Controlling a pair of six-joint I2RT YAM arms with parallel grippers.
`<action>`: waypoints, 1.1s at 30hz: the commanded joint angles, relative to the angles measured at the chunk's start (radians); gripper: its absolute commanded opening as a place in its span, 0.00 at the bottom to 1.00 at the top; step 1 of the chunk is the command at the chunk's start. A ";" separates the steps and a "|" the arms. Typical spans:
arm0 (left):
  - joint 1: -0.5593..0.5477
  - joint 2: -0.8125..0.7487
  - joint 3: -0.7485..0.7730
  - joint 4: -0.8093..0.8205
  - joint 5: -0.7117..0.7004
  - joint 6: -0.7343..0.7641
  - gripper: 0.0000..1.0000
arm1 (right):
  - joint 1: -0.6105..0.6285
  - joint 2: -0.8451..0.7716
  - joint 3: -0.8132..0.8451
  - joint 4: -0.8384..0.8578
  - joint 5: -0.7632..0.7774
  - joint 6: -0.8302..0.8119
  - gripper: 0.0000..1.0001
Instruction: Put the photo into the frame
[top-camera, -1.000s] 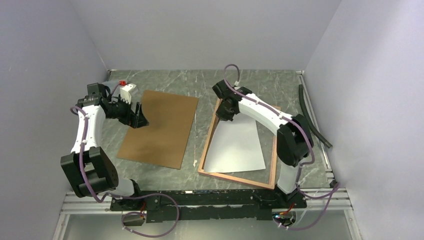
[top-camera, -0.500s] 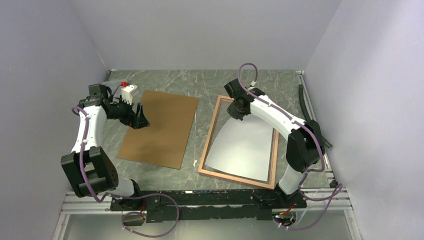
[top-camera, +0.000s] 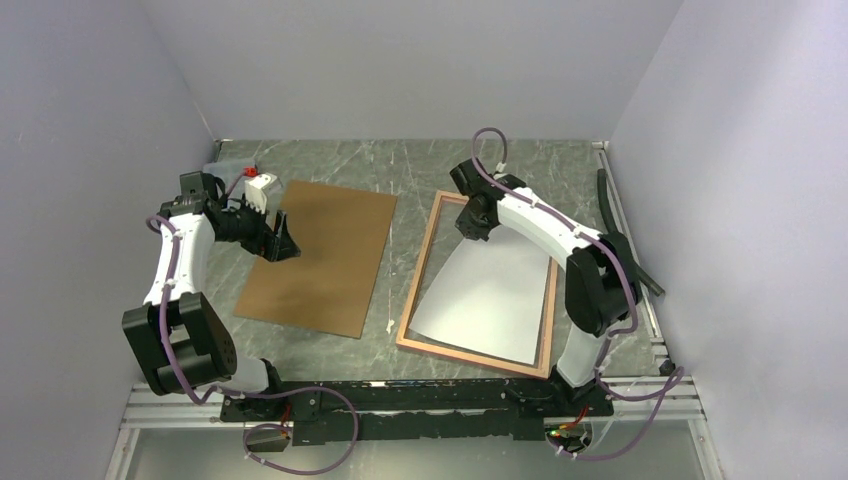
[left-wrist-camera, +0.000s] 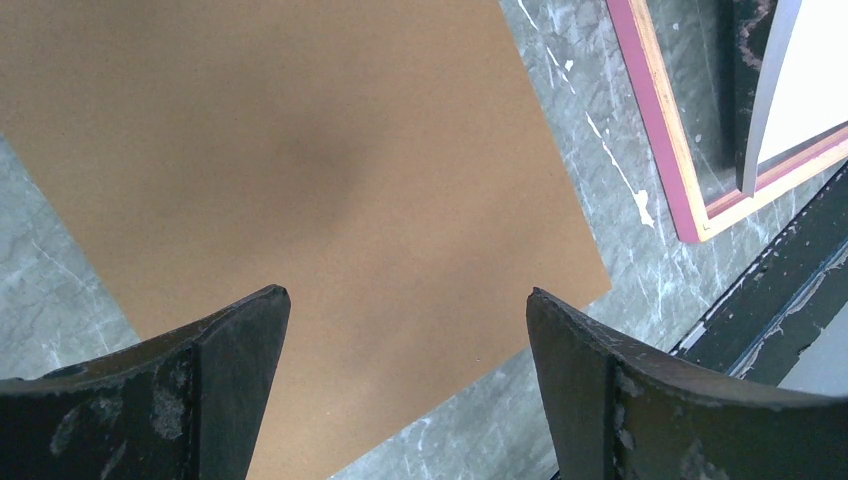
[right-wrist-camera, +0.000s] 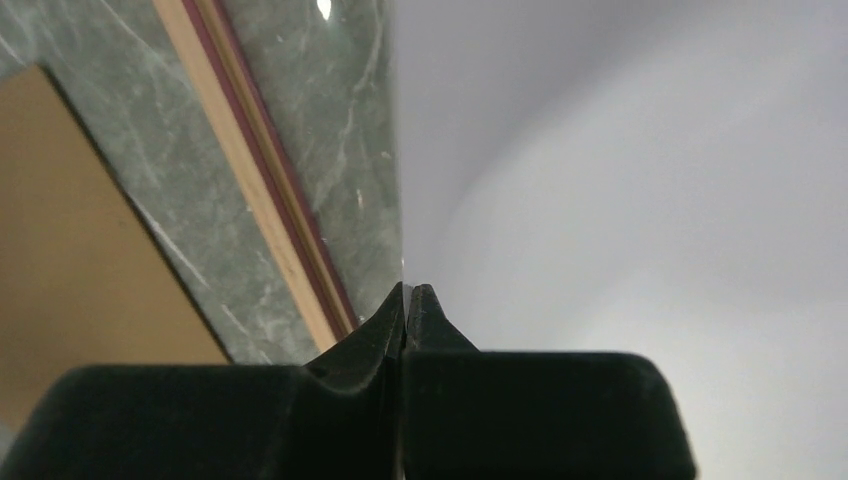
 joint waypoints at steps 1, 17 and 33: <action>-0.005 -0.012 0.007 0.016 0.019 0.022 0.94 | 0.001 0.010 0.008 -0.001 -0.008 -0.114 0.00; -0.004 -0.011 0.026 0.003 0.005 0.024 0.94 | 0.007 -0.003 -0.016 0.053 -0.026 -0.123 0.00; -0.005 -0.033 0.032 0.000 0.002 0.053 0.94 | 0.068 0.074 0.079 0.054 -0.058 -0.264 0.65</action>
